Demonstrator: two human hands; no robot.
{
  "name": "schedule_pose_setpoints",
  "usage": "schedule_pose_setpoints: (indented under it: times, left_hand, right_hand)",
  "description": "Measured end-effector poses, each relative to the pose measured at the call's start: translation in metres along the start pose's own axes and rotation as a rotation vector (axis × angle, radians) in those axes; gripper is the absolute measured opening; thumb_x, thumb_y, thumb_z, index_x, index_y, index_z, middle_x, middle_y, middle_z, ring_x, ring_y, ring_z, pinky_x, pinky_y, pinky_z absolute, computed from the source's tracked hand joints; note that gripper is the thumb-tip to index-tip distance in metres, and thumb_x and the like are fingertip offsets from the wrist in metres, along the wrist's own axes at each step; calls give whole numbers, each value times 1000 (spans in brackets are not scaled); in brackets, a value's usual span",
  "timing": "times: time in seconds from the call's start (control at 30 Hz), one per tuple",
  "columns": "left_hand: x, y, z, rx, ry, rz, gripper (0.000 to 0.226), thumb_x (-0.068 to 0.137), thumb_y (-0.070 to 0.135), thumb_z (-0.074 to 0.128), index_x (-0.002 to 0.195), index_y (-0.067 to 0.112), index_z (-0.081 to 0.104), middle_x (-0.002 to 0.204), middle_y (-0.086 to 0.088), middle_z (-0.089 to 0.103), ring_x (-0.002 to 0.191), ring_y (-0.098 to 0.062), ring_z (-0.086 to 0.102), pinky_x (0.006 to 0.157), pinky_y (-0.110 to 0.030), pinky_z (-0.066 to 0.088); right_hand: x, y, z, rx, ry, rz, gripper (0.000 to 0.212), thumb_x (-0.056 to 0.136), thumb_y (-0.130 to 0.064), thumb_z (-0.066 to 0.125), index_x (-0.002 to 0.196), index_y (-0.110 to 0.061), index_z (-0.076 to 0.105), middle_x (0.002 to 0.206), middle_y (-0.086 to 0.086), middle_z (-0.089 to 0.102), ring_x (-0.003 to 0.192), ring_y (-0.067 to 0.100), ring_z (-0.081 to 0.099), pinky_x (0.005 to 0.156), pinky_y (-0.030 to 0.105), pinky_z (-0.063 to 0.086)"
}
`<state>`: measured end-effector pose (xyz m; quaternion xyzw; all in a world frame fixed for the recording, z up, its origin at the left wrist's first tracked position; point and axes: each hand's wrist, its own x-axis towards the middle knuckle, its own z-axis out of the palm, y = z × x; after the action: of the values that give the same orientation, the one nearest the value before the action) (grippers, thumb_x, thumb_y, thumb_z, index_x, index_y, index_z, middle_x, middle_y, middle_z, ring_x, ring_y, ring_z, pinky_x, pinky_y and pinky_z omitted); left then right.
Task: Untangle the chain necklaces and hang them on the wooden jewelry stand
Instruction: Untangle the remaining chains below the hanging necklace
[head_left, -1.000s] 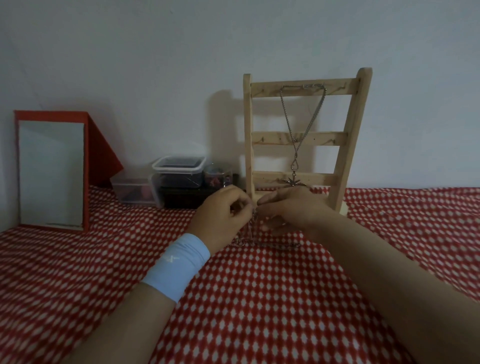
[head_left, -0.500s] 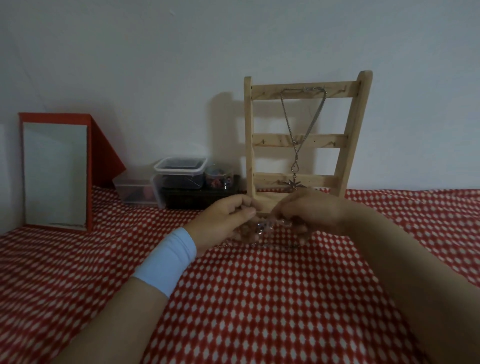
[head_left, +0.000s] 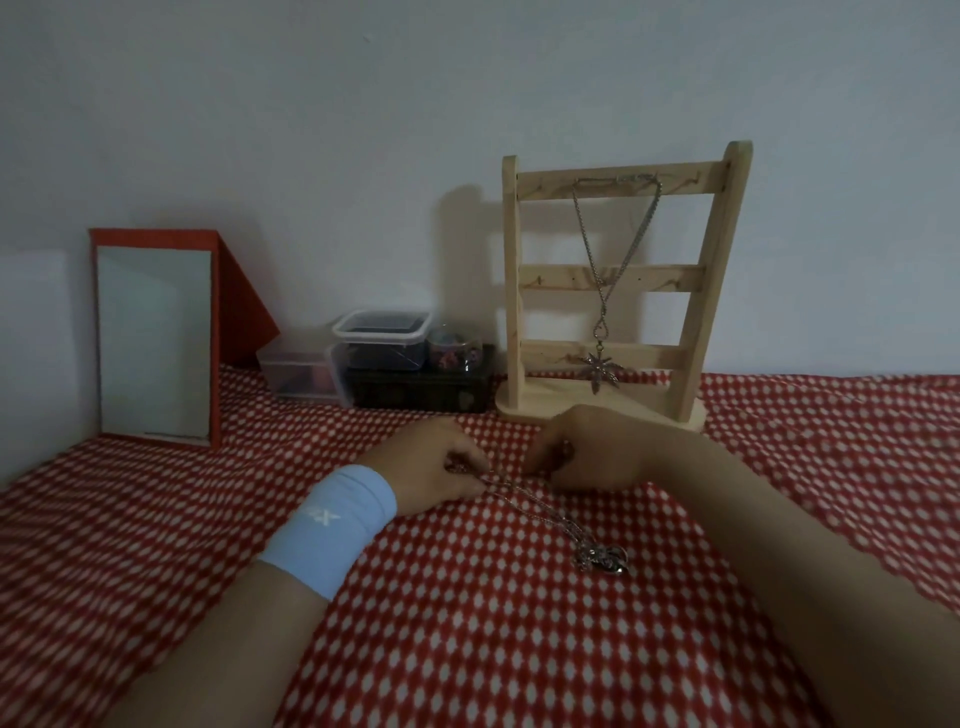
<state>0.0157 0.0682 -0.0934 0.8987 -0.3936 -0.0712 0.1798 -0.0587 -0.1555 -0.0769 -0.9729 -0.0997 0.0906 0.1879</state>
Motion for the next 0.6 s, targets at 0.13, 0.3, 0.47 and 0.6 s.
schedule_pose_setpoints:
  times: [0.13,0.3,0.47,0.6]
  left_hand:
    - [-4,-6,-1,151,96,-82,19,86,47,66,98,32,70,102,12,55,96,-9,55,89,-28,47]
    - [-10,-14,-14,293,7,-240,27,85,54,62,100,31,66,103,8,64,91,-12,60,87,-33,51]
    - [-11,-13,-23,208,-63,-233,30,87,40,63,115,31,57,107,7,62,95,-13,59,92,-33,50]
    - [0,-17,-17,146,32,-124,29,94,30,57,122,39,61,109,9,51,104,-11,52,97,-31,45]
  right_hand:
    - [-4,0,-3,8,24,57,16,88,-22,75,100,-31,81,90,-26,69,84,-10,61,78,9,44]
    - [-13,12,-20,-303,-19,267,12,81,-36,77,89,-27,80,91,-11,75,81,5,67,74,25,59]
    - [-17,10,-24,-453,-78,426,17,87,-25,69,75,-19,59,84,-5,62,78,12,61,74,27,55]
    - [-7,-23,-3,-150,201,202,20,96,-39,56,105,-31,72,103,-16,67,94,6,60,81,27,54]
